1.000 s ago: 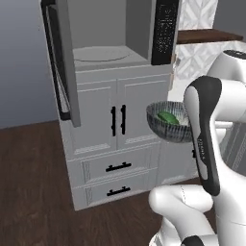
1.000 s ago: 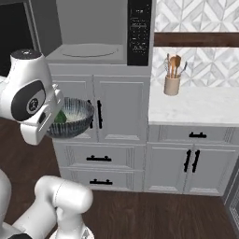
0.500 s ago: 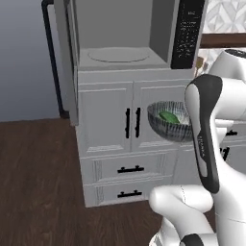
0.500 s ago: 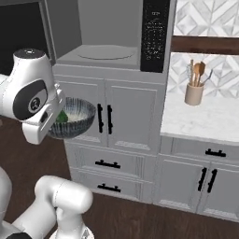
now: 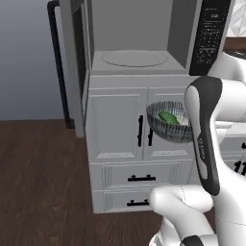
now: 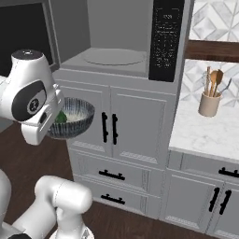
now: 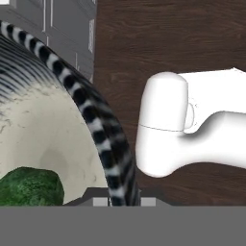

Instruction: Pick the broccoli from the sink and place it in the bowl. Then pick the bowl and place it in the microwave. Then close the microwave door and press the start button.

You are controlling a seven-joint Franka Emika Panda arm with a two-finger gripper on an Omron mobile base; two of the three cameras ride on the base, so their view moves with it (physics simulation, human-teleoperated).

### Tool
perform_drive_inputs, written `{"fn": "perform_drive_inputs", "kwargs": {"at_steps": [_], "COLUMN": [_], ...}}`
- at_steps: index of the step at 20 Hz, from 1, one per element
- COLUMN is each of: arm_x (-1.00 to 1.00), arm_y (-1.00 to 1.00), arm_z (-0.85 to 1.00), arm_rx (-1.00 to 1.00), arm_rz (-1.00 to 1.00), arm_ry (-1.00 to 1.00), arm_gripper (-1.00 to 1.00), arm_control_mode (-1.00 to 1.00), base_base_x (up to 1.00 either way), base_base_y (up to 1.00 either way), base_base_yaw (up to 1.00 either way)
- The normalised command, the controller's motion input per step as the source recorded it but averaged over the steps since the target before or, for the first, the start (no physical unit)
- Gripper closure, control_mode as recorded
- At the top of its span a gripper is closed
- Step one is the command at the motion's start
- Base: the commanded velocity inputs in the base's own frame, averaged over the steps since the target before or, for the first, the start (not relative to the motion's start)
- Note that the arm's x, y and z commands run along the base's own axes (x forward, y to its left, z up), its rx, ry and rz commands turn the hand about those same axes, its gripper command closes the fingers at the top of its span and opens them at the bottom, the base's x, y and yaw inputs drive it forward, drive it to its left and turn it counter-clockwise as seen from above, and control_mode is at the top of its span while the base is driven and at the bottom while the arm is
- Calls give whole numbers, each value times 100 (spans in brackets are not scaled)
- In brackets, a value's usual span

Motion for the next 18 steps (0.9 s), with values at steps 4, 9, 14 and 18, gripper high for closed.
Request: {"fn": "perform_drive_inputs", "kwargs": {"at_steps": [4, 9, 14, 18], "arm_x": [0, 0, 0, 0], "arm_y": [0, 0, 0, 0], "arm_z": [0, 0, 0, 0], "arm_rx": [0, 0, 0, 0], "arm_rz": [0, 0, 0, 0], "arm_ry": [0, 0, 0, 0], "arm_gripper": [100, 100, 100, 100], "arm_control_mode": [100, 100, 100, 100], "base_base_x": [15, 76, 67, 37], "base_base_y": [0, 0, 4, 24], "base_base_yaw": [0, -10, -14, -11]}}
